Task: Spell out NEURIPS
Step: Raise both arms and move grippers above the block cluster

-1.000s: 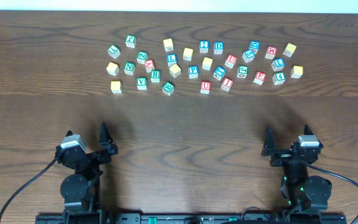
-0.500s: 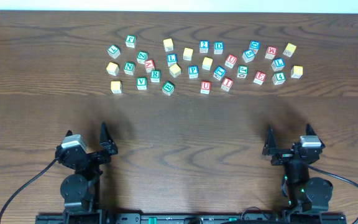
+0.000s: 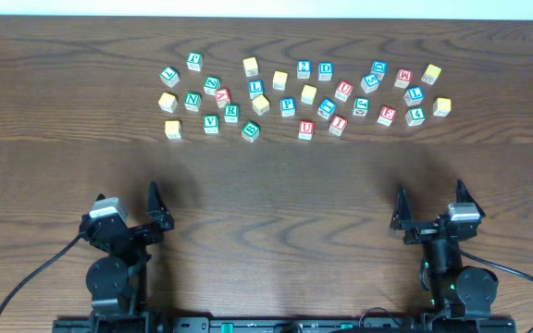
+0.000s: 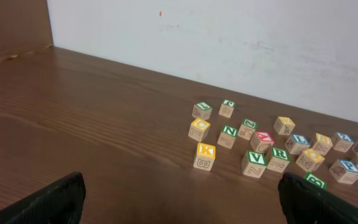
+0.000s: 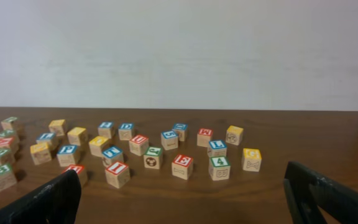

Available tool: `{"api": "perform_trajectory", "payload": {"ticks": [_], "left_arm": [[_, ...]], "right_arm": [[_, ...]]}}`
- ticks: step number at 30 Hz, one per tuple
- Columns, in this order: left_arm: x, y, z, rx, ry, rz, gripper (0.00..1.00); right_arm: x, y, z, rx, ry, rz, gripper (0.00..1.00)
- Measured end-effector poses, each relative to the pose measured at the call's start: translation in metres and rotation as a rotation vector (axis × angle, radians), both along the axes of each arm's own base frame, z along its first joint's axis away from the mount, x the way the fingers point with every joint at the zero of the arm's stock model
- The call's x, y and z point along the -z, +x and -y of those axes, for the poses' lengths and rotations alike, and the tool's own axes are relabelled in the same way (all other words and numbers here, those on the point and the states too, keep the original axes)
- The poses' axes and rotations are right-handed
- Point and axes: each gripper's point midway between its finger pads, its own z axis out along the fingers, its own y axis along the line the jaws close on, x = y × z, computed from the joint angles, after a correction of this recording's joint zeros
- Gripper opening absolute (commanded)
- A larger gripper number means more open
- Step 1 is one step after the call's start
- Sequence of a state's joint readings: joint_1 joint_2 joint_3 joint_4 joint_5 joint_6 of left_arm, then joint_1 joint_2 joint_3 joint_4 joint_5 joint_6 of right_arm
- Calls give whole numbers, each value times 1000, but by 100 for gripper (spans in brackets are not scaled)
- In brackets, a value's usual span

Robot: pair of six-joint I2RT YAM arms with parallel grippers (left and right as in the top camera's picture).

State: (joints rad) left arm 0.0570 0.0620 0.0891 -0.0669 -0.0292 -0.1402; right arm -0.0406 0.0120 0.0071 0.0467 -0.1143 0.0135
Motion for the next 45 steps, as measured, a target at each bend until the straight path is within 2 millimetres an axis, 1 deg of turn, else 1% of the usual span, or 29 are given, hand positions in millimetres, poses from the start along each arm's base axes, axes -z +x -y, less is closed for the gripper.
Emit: {"api": "perform_trajectory", "payload": {"ticks": [8,17,20,23,28,33,38,42,45], "left_arm": [[-4,6,0,5,29,-76,98],[-28,16,-1,7,38,-103,98],[-34,20,-1,8,38,-108,98],[-40,23,0,15,43,-120,98],[-48,27,4,44,49,-174,97],[-60,30,4,50,47,-235,98],[-74,36,8,81,48,-320,98],[-84,46,14,122,38,-391,98],[-90,58,17,143,25,-462,97]], "right_arm": [[-6,-1,-5,-30,-3,25,99],[-7,-2,-15,-87,-6,23,99],[-12,-4,-19,-112,-8,29,99],[-22,-6,-24,-138,-10,34,99],[-38,-3,-28,-165,-6,-9,99],[-58,10,-34,-206,6,-101,99],[-71,33,-37,-230,27,-244,99],[-74,51,-40,-251,50,-385,99],[-76,66,-41,-262,70,-487,99]]}}
